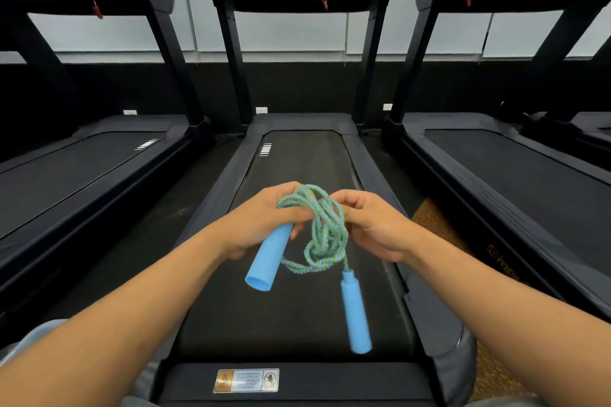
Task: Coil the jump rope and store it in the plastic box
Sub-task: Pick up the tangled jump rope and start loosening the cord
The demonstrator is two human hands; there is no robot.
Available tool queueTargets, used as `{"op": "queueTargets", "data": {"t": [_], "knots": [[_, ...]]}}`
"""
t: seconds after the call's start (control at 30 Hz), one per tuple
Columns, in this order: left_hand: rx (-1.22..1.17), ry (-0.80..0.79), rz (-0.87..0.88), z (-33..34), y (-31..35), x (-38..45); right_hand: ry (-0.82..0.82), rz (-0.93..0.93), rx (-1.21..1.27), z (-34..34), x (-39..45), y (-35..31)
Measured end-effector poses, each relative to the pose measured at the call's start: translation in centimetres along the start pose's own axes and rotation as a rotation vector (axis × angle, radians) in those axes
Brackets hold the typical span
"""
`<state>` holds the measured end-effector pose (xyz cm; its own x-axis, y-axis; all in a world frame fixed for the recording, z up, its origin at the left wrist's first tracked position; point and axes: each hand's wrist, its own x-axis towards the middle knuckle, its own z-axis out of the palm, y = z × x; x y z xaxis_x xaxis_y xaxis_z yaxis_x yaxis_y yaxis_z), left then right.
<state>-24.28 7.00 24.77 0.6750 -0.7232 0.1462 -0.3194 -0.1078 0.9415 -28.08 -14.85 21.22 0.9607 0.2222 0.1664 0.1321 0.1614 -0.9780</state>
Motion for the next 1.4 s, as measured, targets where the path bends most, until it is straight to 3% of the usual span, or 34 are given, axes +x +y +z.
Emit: {"op": "queueTargets", "data": {"t": [0.27,0.47,0.63,0.73,0.8,0.87,1.07,1.4], "knots": [[0.101,0.086,0.066,0.8,-0.6,0.4,0.102,-0.075,0.094,1.6,0.1,-0.7],[0.396,0.263,0.111,0.9,-1.1,1.0,0.191,-0.097,-0.021,1.7,0.2,-1.4],[0.597,0.471,0.142,1.2,-1.2,1.7,0.206,-0.018,0.094,2.6,-0.5,-3.1],[0.623,0.510,0.118,1.2,-1.4,1.8,0.228,-0.054,-0.033,2.8,-0.8,-3.0],[0.617,0.539,0.080,1.1,-1.5,1.9,0.294,-0.126,-0.333,2.4,-0.9,-2.7],[0.593,0.554,0.057,0.9,-1.4,2.0,0.334,-0.151,-0.568,1.9,-0.9,-2.8],[0.551,0.548,0.039,1.1,-1.2,2.0,0.202,-0.029,-0.683,2.2,-0.8,-2.4],[0.569,0.520,0.023,1.9,-1.4,2.3,0.186,0.160,-0.574,3.6,0.4,-0.1]]}}
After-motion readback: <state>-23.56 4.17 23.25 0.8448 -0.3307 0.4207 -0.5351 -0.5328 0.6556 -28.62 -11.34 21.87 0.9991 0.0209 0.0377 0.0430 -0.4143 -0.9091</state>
